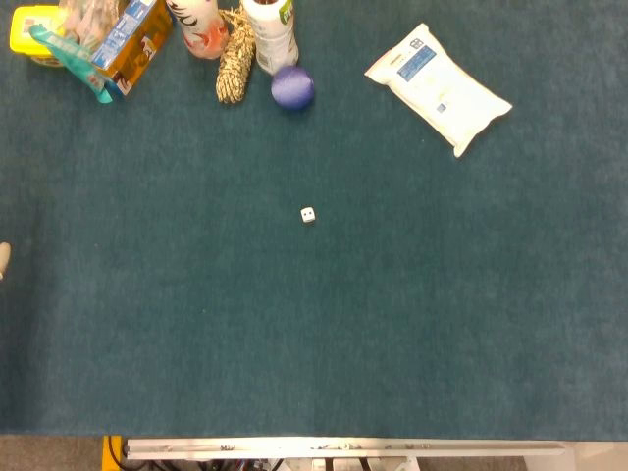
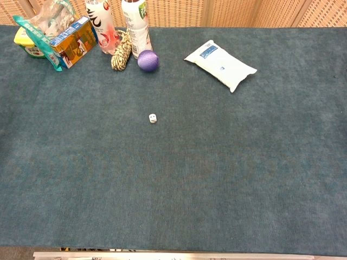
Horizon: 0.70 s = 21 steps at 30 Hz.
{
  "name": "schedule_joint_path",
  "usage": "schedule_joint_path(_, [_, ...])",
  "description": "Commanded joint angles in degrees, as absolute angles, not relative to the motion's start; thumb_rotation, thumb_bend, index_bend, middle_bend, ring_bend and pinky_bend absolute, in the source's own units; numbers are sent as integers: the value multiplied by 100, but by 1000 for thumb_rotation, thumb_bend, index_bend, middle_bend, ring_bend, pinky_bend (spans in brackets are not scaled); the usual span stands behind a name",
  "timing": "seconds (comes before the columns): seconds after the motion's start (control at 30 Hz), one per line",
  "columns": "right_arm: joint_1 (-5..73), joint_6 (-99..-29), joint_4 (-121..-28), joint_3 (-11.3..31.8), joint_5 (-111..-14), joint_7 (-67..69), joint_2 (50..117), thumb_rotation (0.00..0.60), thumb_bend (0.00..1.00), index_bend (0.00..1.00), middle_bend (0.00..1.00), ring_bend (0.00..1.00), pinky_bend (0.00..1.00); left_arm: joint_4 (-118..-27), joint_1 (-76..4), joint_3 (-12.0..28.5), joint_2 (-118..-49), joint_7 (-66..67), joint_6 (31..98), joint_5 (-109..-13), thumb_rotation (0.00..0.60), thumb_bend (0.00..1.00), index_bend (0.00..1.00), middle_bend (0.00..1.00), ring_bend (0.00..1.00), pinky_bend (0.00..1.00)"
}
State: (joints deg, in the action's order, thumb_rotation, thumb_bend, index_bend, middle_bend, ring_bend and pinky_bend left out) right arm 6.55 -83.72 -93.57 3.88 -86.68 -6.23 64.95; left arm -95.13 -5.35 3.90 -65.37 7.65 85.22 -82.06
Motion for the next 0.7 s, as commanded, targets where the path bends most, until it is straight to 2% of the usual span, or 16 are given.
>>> schedule_joint_path(0.03, [654,-8379,-9375,386,-8680,-611,6488,600,627,282,409,360,432,-9498,-538,374,-6546,753,8515,-8233,600,258,17,91,48,46])
schedule_joint_path(0.3, [760,-8280,-9636,337,-8917,-331,6349,600,626,282,408,360,432,-9497,-542,310,-6570,747,8580,-8451,600,258,17,92,48,46])
schedule_joint_path(0.5, [1188,-7847,-10099,373,-9304,-171,6103,600,626,282,413,374,434,-9527,-588,298,-6498,708,8526,-8527,600,258,17,94,48,46])
schedule_joint_path(0.53, [1320,-7697,-10205,389,-9383,-187,6060,600,626,282,421,394,437,-9537,-599,291,-6478,700,8517,-8555,600,258,17,94,48,46])
schedule_joint_path(0.6, [1531,-7450,-10367,428,-9474,-258,6010,600,626,282,474,499,480,-9557,-618,286,-6444,693,8501,-8592,600,258,17,96,48,46])
schedule_joint_path(0.7, [1901,-6999,-10591,503,-9570,-432,5999,600,627,282,629,682,630,-9586,-632,276,-6401,651,8505,-8655,600,258,17,101,48,46])
